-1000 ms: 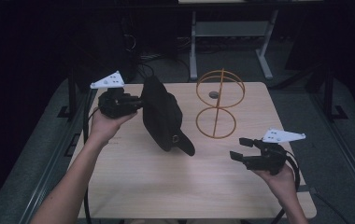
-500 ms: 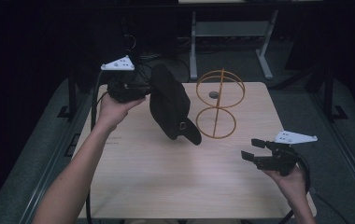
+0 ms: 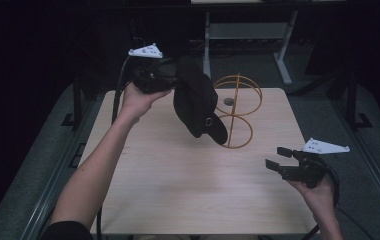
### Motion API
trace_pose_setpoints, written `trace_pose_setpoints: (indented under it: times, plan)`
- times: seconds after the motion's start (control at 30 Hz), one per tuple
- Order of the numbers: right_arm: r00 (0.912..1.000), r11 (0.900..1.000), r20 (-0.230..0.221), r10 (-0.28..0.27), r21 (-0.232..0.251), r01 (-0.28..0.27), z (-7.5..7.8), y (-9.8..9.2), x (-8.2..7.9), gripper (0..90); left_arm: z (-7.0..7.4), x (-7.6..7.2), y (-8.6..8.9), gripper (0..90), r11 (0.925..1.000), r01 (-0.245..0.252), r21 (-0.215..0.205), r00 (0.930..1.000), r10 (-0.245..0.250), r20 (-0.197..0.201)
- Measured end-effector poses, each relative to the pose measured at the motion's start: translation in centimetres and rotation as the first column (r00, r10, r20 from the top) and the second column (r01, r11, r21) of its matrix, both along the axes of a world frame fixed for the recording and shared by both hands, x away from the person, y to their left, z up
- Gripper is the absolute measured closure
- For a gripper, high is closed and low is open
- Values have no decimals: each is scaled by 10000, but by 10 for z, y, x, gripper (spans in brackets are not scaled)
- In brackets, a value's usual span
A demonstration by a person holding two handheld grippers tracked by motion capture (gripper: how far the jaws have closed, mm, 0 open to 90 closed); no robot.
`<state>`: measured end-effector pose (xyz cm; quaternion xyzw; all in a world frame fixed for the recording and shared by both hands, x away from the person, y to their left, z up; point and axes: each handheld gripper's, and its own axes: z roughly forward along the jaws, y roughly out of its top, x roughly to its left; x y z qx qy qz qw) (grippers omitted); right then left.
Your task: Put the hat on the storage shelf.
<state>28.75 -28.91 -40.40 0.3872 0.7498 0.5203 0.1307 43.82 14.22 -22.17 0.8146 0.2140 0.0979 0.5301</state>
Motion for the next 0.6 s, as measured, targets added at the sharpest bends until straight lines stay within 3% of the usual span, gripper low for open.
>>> trace_pose_setpoints:
  times: [0.4,0.6]
  plan:
    - [9991,9993,222,-361,58,359,3,-12,-3,257,16,25,-34,869,9992,400,52,9992,-399,-54]
    - [9959,9961,372,-827,351,814,6,-28,-7,257,33,37,-61,869,9977,611,283,9981,-611,-26]
